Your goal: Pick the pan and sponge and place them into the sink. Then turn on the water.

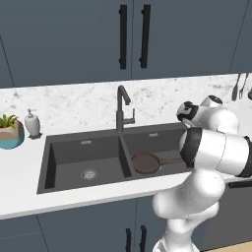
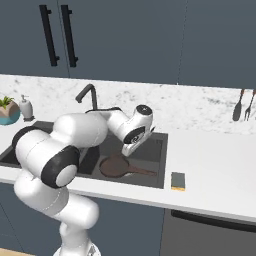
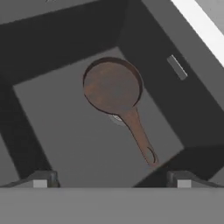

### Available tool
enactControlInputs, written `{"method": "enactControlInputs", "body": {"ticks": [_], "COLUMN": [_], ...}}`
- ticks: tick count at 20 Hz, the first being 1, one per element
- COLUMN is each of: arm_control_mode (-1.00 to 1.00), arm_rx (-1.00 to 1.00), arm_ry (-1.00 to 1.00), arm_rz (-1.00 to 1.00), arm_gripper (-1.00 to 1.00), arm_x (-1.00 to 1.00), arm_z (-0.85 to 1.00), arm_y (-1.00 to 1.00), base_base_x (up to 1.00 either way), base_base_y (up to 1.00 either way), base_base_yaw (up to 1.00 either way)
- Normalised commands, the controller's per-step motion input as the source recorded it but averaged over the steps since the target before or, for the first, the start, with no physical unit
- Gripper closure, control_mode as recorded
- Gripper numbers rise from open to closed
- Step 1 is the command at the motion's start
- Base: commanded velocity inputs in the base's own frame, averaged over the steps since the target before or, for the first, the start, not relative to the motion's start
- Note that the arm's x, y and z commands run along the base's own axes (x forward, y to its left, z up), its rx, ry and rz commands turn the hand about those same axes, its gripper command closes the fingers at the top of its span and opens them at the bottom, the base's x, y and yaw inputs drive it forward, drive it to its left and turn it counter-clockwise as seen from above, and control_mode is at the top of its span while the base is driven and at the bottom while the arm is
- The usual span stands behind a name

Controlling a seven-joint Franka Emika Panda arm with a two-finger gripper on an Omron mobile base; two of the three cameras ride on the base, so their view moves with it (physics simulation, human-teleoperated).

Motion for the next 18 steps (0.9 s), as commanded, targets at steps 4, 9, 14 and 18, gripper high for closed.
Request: {"method": "enactControlInputs", "body": {"ticks": [4, 9, 14, 18], "arm_control_mode": [-1.00, -1.00, -1.00, -1.00], "arm_rx": [-0.05, 0.00, 0.00, 0.02], "arm_ry": [0.15, 0.12, 0.00, -0.05], "arm_rz": [-0.25, -0.49, -0.53, -0.44], "arm_gripper": [-1.00, -1.00, -1.00, -1.00], "arm_x": [-0.52, -0.63, -0.61, -0.44], "arm_z": [0.61, 0.05, 0.00, 0.00], "arm_y": [-0.15, -0.40, -0.44, -0.43], "base_base_x": [0.00, 0.00, 0.00, 0.00], "base_base_y": [0.00, 0.00, 0.00, 0.00], "base_base_yaw": [0.00, 0.00, 0.00, 0.00]}}
